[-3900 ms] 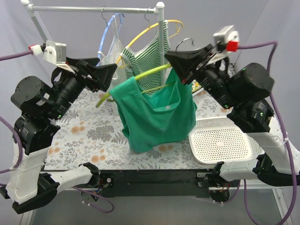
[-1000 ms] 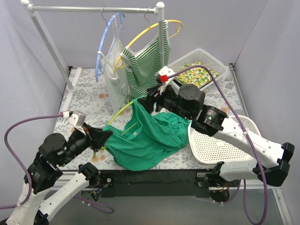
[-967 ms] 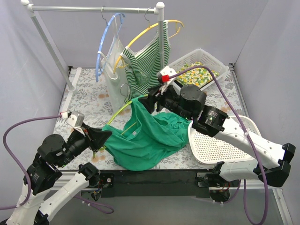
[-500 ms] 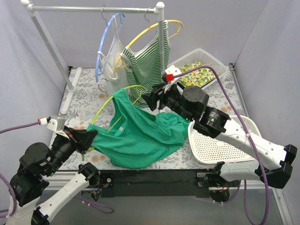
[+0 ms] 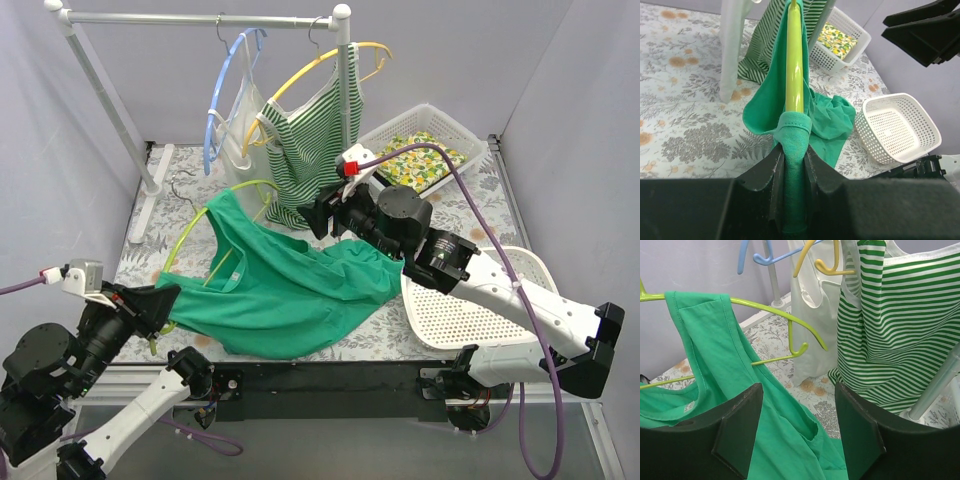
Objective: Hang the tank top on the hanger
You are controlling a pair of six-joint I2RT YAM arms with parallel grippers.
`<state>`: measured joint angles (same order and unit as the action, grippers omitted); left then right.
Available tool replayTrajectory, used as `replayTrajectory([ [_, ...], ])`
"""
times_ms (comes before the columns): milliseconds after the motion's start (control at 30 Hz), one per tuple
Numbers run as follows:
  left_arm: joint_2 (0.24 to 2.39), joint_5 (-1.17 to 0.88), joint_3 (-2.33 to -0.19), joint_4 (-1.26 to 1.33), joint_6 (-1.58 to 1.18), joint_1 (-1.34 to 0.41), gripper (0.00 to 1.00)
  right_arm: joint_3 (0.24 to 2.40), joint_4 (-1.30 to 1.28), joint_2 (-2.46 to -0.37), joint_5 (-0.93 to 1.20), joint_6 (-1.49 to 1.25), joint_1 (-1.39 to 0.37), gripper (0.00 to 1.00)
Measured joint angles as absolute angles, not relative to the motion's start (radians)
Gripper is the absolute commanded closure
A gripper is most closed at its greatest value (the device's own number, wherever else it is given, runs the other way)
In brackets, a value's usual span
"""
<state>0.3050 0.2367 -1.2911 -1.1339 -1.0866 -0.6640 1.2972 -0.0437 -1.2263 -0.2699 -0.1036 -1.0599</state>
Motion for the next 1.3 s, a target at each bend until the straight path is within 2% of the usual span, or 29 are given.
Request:
replayTrajectory([
  [267,0.305,0.334,-1.332,-1.235,-1.121,-0.664,1.0,1.291,-0.035,-1.239,-0.265,-0.111,-1.06,0.33],
  [600,0.337,0.553,-1.394,-1.282,-1.127,-0.664,1.0,1.278,-0.026,-1.242,-0.255,-0.122,-1.06,0.33],
  [767,0.419,0.681,-1.421,-1.231,-1.068,-0.686,1.0,1.278,-0.026,-1.243,-0.25,-0.127,-1.06,0.33],
  [1000,0.548,0.826,-1.46,-1.125,-0.95,-0.811,1.0,1.278,-0.026,-1.244,-0.237,-0.128,-1.06,0.33],
  [1300,0.7,0.977,-1.599,-0.979,-0.736,-0.868,1.0,1.278,-0.025,-1.256,-0.227,-0.127,-1.06,0.33],
])
